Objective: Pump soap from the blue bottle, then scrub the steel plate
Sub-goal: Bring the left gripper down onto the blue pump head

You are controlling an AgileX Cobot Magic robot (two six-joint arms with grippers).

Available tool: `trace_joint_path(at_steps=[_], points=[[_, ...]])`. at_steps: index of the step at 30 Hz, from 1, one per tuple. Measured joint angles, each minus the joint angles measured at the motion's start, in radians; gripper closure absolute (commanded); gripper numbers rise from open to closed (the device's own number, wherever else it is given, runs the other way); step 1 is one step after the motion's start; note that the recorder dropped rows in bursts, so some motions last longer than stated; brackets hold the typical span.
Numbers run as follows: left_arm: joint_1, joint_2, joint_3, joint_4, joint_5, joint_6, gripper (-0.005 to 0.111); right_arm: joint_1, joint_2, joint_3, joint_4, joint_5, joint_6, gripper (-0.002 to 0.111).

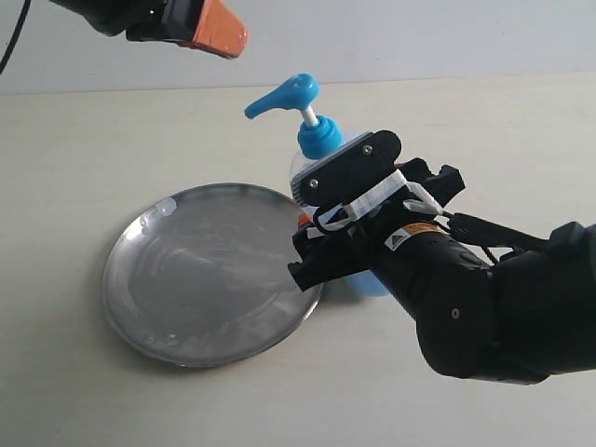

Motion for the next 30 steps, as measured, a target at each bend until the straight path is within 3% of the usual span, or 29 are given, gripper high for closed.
trace_joint_path(at_steps=[15,24,30], points=[[0.000,0.039,-0.034,-0.015,0.031,0.008,0.107,0.000,0.000,0.000,0.000,0.010,0.000,0.108],[-0.078,0.041,-0.042,0.002,0.031,0.056,0.107,0.000,0.000,0.000,0.000,0.010,0.000,0.108],[-0.084,0.051,-0.057,0.024,-0.004,0.058,0.107,0.000,0.000,0.000,0.000,0.011,0.000,0.108]])
